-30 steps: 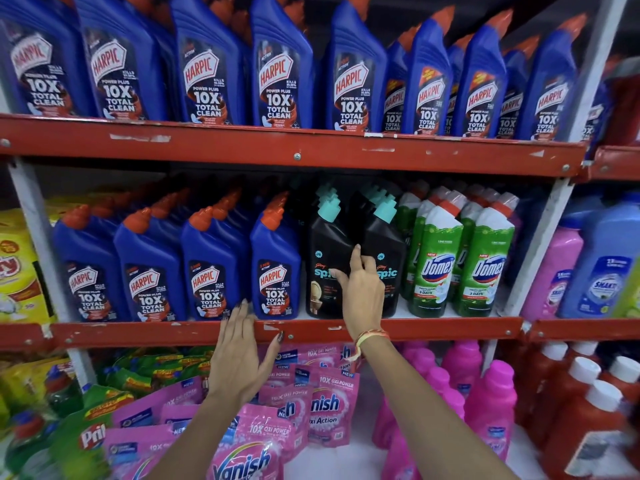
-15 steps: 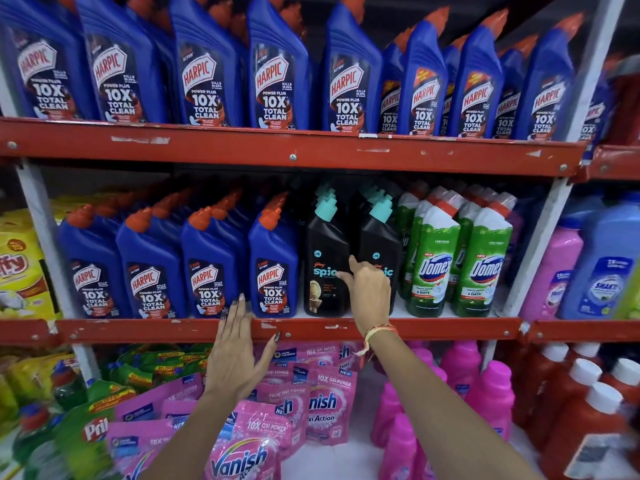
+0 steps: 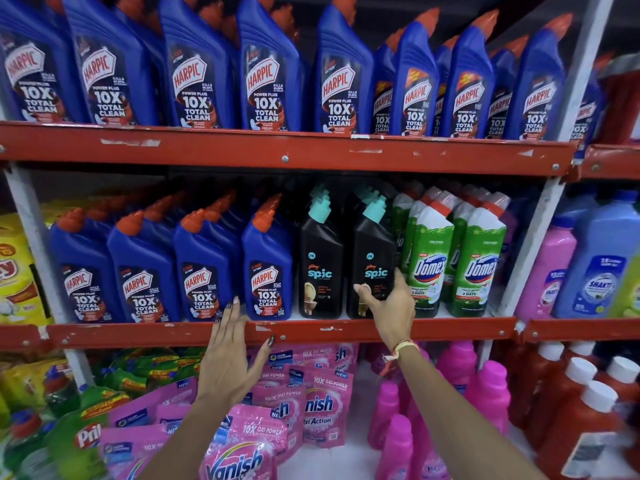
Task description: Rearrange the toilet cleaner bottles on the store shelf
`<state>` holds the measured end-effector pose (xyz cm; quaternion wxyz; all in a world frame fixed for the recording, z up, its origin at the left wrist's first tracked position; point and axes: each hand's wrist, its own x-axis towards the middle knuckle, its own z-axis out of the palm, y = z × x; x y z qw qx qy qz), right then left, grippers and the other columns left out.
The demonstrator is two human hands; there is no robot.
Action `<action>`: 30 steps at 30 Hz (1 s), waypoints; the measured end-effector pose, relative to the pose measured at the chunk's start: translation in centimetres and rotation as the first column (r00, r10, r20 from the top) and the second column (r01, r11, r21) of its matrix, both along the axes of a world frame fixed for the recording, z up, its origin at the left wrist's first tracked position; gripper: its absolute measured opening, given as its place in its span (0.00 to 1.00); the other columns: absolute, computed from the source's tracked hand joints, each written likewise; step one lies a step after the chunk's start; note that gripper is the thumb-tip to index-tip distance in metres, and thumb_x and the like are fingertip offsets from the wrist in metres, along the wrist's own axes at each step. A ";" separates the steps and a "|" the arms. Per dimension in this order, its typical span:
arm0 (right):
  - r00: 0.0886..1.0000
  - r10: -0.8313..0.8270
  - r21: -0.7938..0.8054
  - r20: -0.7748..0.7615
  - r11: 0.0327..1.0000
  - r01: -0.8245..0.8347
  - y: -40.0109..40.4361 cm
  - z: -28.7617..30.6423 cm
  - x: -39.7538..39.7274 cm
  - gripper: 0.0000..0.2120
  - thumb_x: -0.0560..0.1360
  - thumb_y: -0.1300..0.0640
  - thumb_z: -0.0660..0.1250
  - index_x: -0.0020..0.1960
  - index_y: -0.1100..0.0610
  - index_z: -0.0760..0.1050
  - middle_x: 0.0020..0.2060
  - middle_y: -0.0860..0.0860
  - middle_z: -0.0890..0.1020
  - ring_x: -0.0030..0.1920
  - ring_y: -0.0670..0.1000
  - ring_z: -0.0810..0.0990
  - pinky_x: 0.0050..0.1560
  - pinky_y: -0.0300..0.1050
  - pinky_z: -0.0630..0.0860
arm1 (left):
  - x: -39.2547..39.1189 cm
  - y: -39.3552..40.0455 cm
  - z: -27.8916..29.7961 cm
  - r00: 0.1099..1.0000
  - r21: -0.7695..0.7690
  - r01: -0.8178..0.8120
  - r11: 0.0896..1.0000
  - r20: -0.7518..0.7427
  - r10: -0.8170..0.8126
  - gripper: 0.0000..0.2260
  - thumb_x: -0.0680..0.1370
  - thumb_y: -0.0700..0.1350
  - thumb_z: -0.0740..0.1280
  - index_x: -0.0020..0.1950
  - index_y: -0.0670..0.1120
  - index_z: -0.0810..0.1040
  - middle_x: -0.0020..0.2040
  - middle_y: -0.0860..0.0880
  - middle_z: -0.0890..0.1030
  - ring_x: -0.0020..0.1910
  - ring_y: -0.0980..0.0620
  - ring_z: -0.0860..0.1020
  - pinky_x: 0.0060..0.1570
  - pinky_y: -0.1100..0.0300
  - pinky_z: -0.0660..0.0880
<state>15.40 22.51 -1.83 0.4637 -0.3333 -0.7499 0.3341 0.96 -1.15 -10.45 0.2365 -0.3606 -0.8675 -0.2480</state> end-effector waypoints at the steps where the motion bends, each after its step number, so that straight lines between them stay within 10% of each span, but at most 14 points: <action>1: 1.000 -0.013 0.002 -0.006 1.000 0.013 0.1 -0.1 0.0 0.43 0.65 0.35 0.73 0.71 0.58 0.65 0.63 0.58 0.78 0.63 0.60 0.75 0.62 0.60 0.74 | 0.0 0.0 0.0 1.000 0.000 0.000 1.000 0.000 0.000 0.42 0.78 0.71 0.43 0.77 0.40 0.65 0.81 0.46 0.51 0.80 0.50 0.50 0.78 0.51 0.47; 14: 0.994 -0.041 0.205 -0.101 0.977 0.061 -0.8 0.3 1.5 0.33 0.75 0.45 0.69 0.72 0.61 0.64 0.66 0.58 0.73 0.67 0.56 0.70 0.66 0.52 0.70 | 0.5 0.1 0.1 0.999 -0.002 0.010 1.000 -0.041 -0.010 0.40 0.79 0.69 0.40 0.78 0.41 0.63 0.81 0.47 0.50 0.80 0.50 0.50 0.79 0.53 0.43; 19: 0.975 0.045 0.675 -0.217 0.728 0.117 -2.0 4.1 1.6 0.15 0.80 0.53 0.62 0.62 0.61 0.73 0.55 0.57 0.78 0.57 0.52 0.74 0.59 0.48 0.74 | 3.6 2.2 6.5 0.908 0.106 0.200 0.974 -0.394 -0.143 0.28 0.85 0.56 0.47 0.79 0.41 0.61 0.80 0.44 0.59 0.79 0.47 0.59 0.79 0.50 0.48; 30: 0.966 -0.198 0.911 -0.165 0.344 0.226 -0.7 18.5 0.7 0.31 0.83 0.45 0.53 0.77 0.62 0.50 0.78 0.57 0.55 0.78 0.55 0.51 0.76 0.60 0.54 | 2.3 6.1 28.3 0.676 0.287 0.120 0.950 -0.725 0.133 0.30 0.84 0.52 0.56 0.80 0.36 0.54 0.81 0.39 0.55 0.80 0.45 0.52 0.79 0.47 0.47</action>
